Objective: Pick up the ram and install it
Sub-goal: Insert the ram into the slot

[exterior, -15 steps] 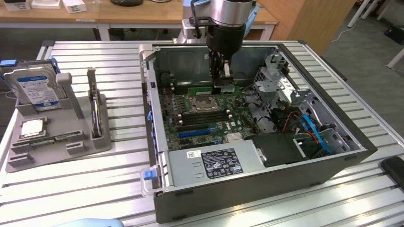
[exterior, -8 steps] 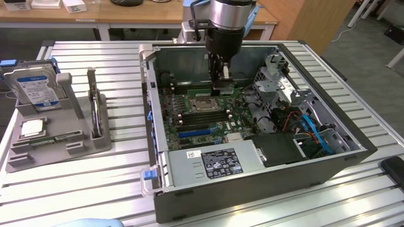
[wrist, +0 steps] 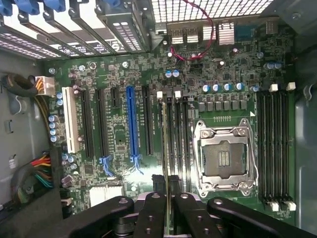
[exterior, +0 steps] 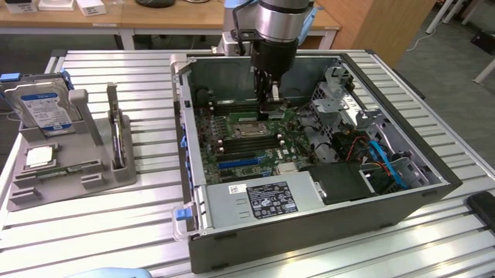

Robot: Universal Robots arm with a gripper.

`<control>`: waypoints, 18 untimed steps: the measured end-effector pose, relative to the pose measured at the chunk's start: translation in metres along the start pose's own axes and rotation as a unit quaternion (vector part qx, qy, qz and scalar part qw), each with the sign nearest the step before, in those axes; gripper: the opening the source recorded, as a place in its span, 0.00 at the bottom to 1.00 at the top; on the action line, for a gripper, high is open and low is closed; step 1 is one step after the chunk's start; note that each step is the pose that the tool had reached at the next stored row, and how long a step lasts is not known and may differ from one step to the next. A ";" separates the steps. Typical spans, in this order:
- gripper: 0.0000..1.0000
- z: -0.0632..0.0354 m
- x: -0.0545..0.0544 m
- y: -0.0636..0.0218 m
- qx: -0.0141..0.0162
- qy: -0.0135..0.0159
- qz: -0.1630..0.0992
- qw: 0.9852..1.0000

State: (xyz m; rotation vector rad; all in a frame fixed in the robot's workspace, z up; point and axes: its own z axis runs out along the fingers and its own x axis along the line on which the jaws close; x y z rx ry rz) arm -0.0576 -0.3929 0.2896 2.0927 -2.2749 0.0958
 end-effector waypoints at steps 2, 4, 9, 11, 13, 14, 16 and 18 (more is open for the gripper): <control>0.14 0.0018 0.000 0.0000 0.000 0.000 0.000 1.000; 0.14 0.0036 0.000 0.0001 0.000 0.000 0.000 1.000; 0.14 0.0081 -0.001 0.0003 0.000 0.000 -0.001 1.000; 0.14 0.0094 -0.001 0.0005 0.001 0.000 -0.001 1.000; 0.14 0.0109 -0.001 0.0008 0.002 0.000 -0.002 1.000; 0.14 0.0117 -0.001 0.0009 0.003 0.000 -0.003 1.000; 0.14 0.0134 -0.001 0.0012 0.004 0.000 -0.004 1.000; 0.14 0.0152 -0.001 0.0016 0.005 0.000 -0.005 1.000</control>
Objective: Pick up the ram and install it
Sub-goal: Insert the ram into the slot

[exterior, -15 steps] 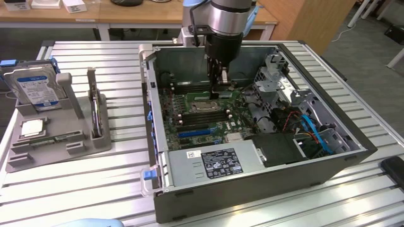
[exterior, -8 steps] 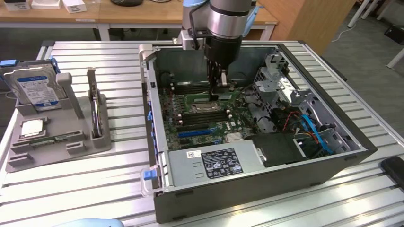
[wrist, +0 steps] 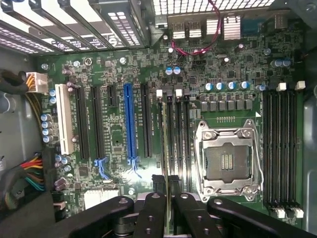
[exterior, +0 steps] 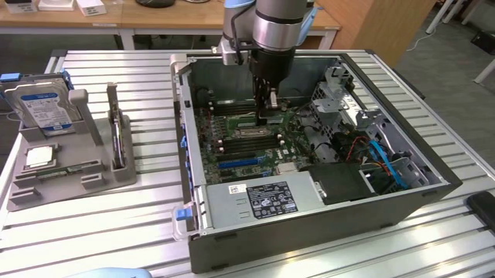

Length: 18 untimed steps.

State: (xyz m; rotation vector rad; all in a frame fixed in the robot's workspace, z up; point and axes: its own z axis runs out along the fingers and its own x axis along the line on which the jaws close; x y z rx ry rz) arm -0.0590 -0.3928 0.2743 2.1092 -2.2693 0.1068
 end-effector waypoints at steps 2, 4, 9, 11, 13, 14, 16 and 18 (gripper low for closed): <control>0.14 0.0020 0.000 0.0005 0.002 0.000 -0.001 1.000; 0.14 0.0040 0.000 0.0009 0.003 0.000 -0.002 1.000; 0.14 0.0092 -0.001 0.0022 0.007 0.000 -0.005 1.000; 0.14 0.0113 -0.001 0.0026 0.008 0.000 -0.007 1.000; 0.14 0.0134 -0.001 0.0031 0.009 0.000 -0.008 1.000; 0.14 0.0142 -0.002 0.0033 0.009 0.000 -0.008 1.000; 0.14 0.0155 -0.002 0.0034 0.010 0.000 -0.009 1.000; 0.14 0.0157 -0.002 0.0035 0.010 0.000 -0.009 1.000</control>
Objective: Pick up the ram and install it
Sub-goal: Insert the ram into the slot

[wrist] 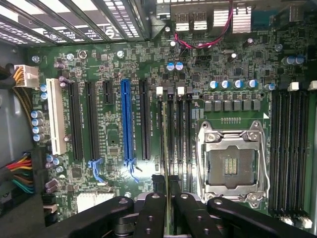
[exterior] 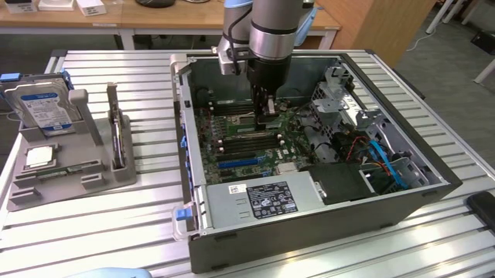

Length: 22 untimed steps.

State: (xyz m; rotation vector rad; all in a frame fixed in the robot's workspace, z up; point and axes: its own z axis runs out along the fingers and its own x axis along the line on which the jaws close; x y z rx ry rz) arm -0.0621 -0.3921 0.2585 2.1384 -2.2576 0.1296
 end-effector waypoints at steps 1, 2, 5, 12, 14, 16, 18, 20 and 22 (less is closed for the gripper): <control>0.14 0.0000 0.000 0.0001 0.000 0.000 0.000 1.000; 0.14 0.0001 0.000 0.0000 0.000 0.000 0.000 1.000; 0.14 0.0001 0.000 0.0000 0.000 0.000 0.000 1.000; 0.14 0.0016 0.000 0.0001 0.000 0.000 0.000 1.000; 0.14 0.0028 0.000 0.0003 0.000 0.000 0.000 1.000; 0.14 0.0043 0.000 0.0008 0.000 0.000 0.000 1.000; 0.14 0.0062 -0.001 0.0013 0.000 0.001 0.000 1.000; 0.14 0.0082 -0.001 0.0019 0.000 0.001 0.000 1.000; 0.14 0.0102 -0.001 0.0027 0.000 0.001 0.000 1.000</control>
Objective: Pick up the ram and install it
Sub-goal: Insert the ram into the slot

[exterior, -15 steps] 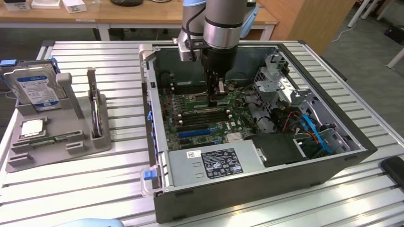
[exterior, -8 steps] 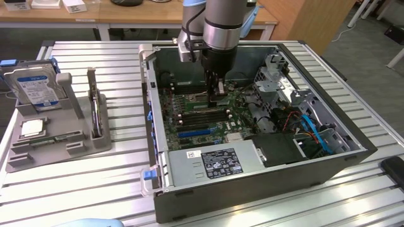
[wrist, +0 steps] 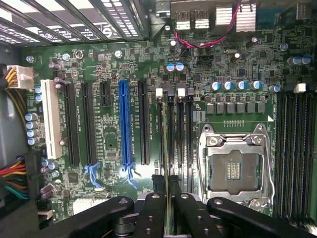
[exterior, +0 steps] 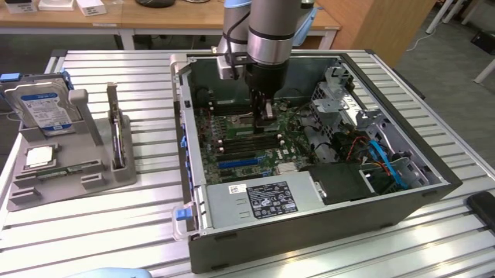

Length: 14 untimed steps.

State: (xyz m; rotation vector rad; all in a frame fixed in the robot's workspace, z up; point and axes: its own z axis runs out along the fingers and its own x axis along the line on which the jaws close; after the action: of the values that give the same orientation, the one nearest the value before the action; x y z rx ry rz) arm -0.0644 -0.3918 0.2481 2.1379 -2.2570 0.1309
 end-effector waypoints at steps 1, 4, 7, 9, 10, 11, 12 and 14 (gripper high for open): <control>0.14 0.0010 0.000 0.0004 0.000 0.000 0.000 1.000; 0.14 0.0036 0.000 0.0013 0.000 0.000 0.000 1.000; 0.14 0.0059 -0.001 0.0016 0.000 0.000 0.000 1.000; 0.14 0.0075 -0.001 0.0017 0.000 0.000 0.000 1.000; 0.14 0.0081 -0.001 0.0017 0.000 0.000 0.000 1.000; 0.14 0.0088 -0.001 0.0018 0.000 0.000 0.000 1.000; 0.14 0.0094 -0.001 0.0018 0.000 0.000 0.000 1.000; 0.14 0.0096 -0.001 0.0019 0.000 0.000 0.000 1.000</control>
State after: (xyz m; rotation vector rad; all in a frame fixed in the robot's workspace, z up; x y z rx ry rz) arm -0.0658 -0.3914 0.2384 2.1379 -2.2565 0.1311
